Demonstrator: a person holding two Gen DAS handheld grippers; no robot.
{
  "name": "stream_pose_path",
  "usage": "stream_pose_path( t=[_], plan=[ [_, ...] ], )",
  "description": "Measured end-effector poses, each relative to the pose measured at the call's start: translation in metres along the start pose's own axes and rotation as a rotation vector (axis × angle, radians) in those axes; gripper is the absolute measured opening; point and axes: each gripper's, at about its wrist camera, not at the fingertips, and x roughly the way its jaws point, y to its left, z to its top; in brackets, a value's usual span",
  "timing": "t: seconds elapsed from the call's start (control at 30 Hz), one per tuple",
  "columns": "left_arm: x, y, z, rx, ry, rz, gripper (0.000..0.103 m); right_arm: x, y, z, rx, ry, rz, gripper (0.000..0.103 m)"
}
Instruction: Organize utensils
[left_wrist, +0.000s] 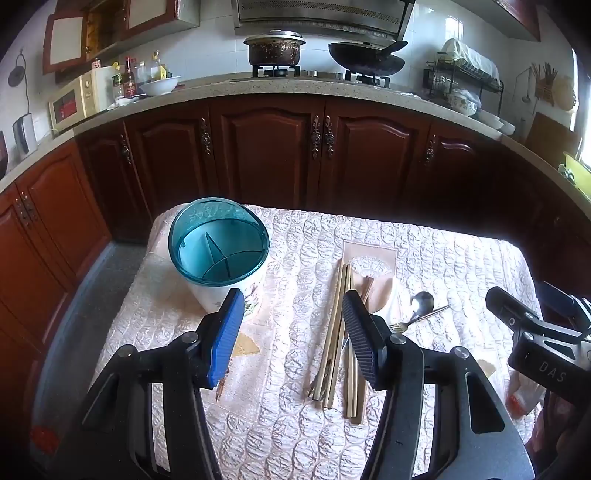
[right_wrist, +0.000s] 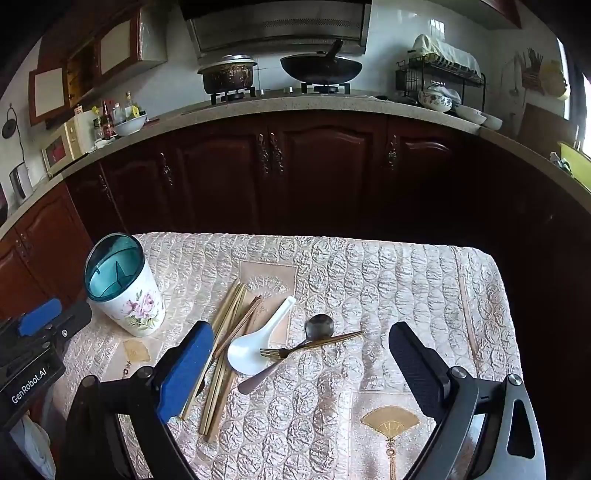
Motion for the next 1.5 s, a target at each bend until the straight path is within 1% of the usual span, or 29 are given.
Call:
stream_pose_path(
  t=[0.27, 0.33, 0.37, 0.43, 0.73, 0.9, 1.1, 1.2, 1.4, 1.47, 1.5],
  plan=[
    [-0.001, -0.001, 0.0, 0.005, -0.009, 0.0, 0.055, 0.0, -0.001, 0.001, 0.004, 0.004, -0.01, 0.095],
    [0.001, -0.002, 0.0, 0.01, -0.005, -0.002, 0.055, 0.0, -0.001, 0.001, 0.004, 0.005, -0.011, 0.095],
    [0.001, -0.002, 0.0, 0.01, -0.003, -0.002, 0.055, -0.001, -0.003, -0.004, 0.004, 0.007, -0.01, 0.095],
    [0.003, -0.002, 0.0, 0.012, 0.0, -0.004, 0.055, 0.002, -0.001, 0.001, 0.005, 0.016, -0.008, 0.095],
    [0.007, -0.003, 0.001, 0.015, 0.012, -0.002, 0.055, 0.007, 0.002, 0.002, -0.009, 0.025, -0.013, 0.095],
    [0.01, -0.003, 0.001, 0.011, 0.021, -0.004, 0.055, 0.012, 0.004, 0.002, -0.036, 0.051, -0.033, 0.095],
    [0.014, -0.001, 0.001, 0.008, 0.036, -0.007, 0.055, 0.017, 0.005, 0.001, -0.028, 0.047, -0.018, 0.095],
    [0.015, -0.001, 0.0, 0.009, 0.04, -0.008, 0.055, 0.019, 0.006, 0.0, -0.037, 0.05, -0.027, 0.095],
    [0.018, 0.0, 0.0, 0.004, 0.048, -0.017, 0.055, 0.023, 0.005, 0.0, -0.043, 0.081, -0.029, 0.095],
    [0.018, 0.0, 0.0, 0.003, 0.053, -0.024, 0.055, 0.024, 0.005, -0.001, -0.042, 0.07, -0.033, 0.095],
    [0.019, 0.001, 0.0, 0.002, 0.056, -0.027, 0.055, 0.025, 0.004, -0.001, -0.042, 0.078, -0.033, 0.095]
  ],
)
